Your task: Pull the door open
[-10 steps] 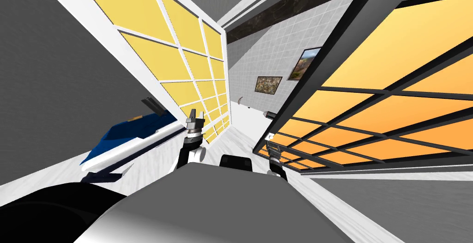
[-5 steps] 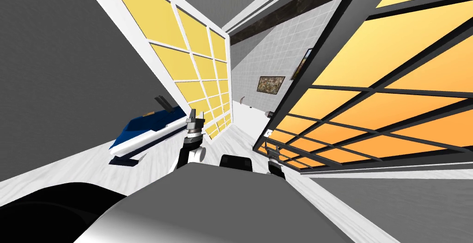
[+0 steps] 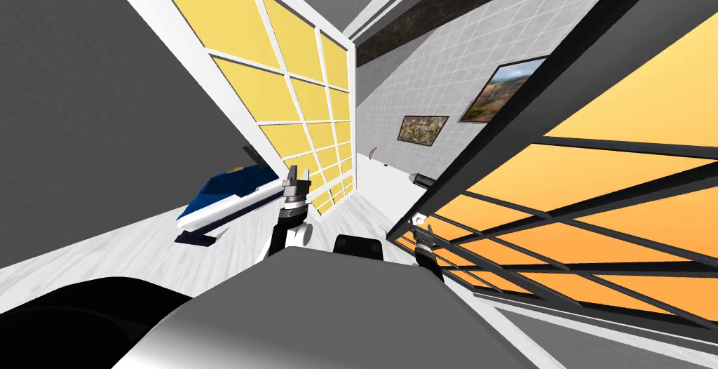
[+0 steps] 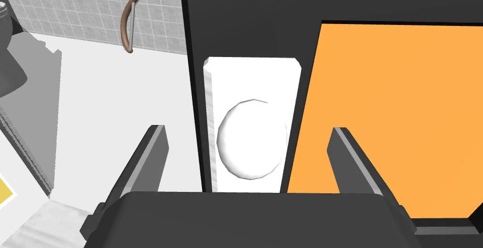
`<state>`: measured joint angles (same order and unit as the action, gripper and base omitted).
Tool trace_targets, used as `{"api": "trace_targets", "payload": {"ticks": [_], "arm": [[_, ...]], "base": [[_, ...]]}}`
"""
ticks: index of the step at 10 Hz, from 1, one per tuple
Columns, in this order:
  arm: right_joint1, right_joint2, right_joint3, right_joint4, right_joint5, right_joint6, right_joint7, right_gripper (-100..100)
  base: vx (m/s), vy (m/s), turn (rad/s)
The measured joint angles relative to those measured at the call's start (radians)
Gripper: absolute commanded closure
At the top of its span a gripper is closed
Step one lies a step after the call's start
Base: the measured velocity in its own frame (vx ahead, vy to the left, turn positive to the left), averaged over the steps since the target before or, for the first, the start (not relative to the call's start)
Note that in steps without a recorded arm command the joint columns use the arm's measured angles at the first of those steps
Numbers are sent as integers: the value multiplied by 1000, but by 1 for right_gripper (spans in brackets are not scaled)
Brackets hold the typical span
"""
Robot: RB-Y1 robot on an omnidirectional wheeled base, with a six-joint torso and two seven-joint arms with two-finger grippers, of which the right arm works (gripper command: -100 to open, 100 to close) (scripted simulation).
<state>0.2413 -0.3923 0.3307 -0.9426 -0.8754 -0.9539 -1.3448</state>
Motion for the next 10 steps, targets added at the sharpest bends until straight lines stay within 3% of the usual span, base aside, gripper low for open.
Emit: {"api": "trace_targets", "payload": {"ticks": [1,7,10], "arm": [[-1,-2,-1,2,-1,-2,-5,100],[2,1,1,3,0,4,0,100],[10,-30,30,-5,15,-16,-31,100]], "base": [[-16,-1,-52],[-40,-1,26],[-248,-17,138]]}}
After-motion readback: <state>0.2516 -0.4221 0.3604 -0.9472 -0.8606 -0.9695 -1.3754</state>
